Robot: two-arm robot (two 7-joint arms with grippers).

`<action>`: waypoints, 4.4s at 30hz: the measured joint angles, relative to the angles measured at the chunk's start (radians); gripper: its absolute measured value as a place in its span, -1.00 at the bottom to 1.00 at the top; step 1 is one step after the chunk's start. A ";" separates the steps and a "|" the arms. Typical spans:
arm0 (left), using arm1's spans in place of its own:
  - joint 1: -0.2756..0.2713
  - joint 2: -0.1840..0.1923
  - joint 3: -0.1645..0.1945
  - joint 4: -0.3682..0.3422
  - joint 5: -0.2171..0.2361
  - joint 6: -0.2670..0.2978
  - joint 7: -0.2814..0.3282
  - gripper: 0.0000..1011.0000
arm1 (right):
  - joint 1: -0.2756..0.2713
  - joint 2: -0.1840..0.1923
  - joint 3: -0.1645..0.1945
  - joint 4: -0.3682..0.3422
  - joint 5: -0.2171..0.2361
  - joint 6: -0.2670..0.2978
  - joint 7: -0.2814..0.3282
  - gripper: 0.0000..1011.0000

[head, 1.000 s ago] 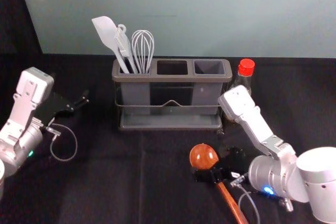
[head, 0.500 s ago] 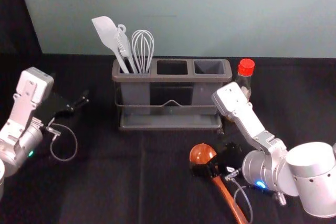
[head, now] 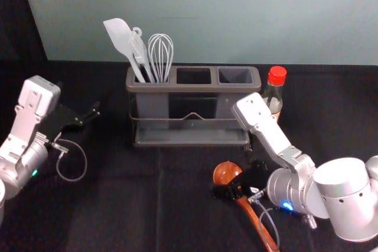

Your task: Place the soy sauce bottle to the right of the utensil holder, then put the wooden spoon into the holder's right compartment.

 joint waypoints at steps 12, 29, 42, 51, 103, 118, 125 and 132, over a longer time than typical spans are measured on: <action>0.000 0.000 0.000 0.000 0.000 0.000 0.000 0.99 | 0.006 -0.010 -0.010 0.006 -0.040 0.008 0.010 0.98; 0.000 0.000 0.000 0.000 0.000 0.000 0.000 0.99 | -0.011 -0.025 0.010 0.008 -0.071 0.001 0.032 0.98; 0.000 0.000 0.000 0.000 0.000 0.000 0.000 0.99 | -0.025 -0.047 0.030 0.010 -0.092 -0.005 0.042 0.66; 0.000 0.000 0.000 0.000 0.000 0.000 0.000 0.99 | -0.056 -0.040 0.059 -0.073 -0.105 -0.001 0.055 0.66; 0.000 0.000 0.000 0.000 0.000 0.000 0.000 0.99 | -0.360 -0.060 0.297 -0.115 0.072 -1.442 0.076 0.66; 0.000 0.000 0.000 0.000 0.000 0.000 0.000 0.99 | -0.359 -0.058 0.296 -0.117 0.073 -1.439 0.077 0.66; 0.000 0.000 0.000 0.000 0.000 0.000 0.000 0.99 | -0.359 -0.059 0.299 -0.119 0.098 -1.440 0.081 0.66; 0.000 0.000 0.000 0.000 0.000 0.000 0.000 0.99 | -0.301 -0.059 0.296 -0.097 0.123 -1.418 0.097 0.66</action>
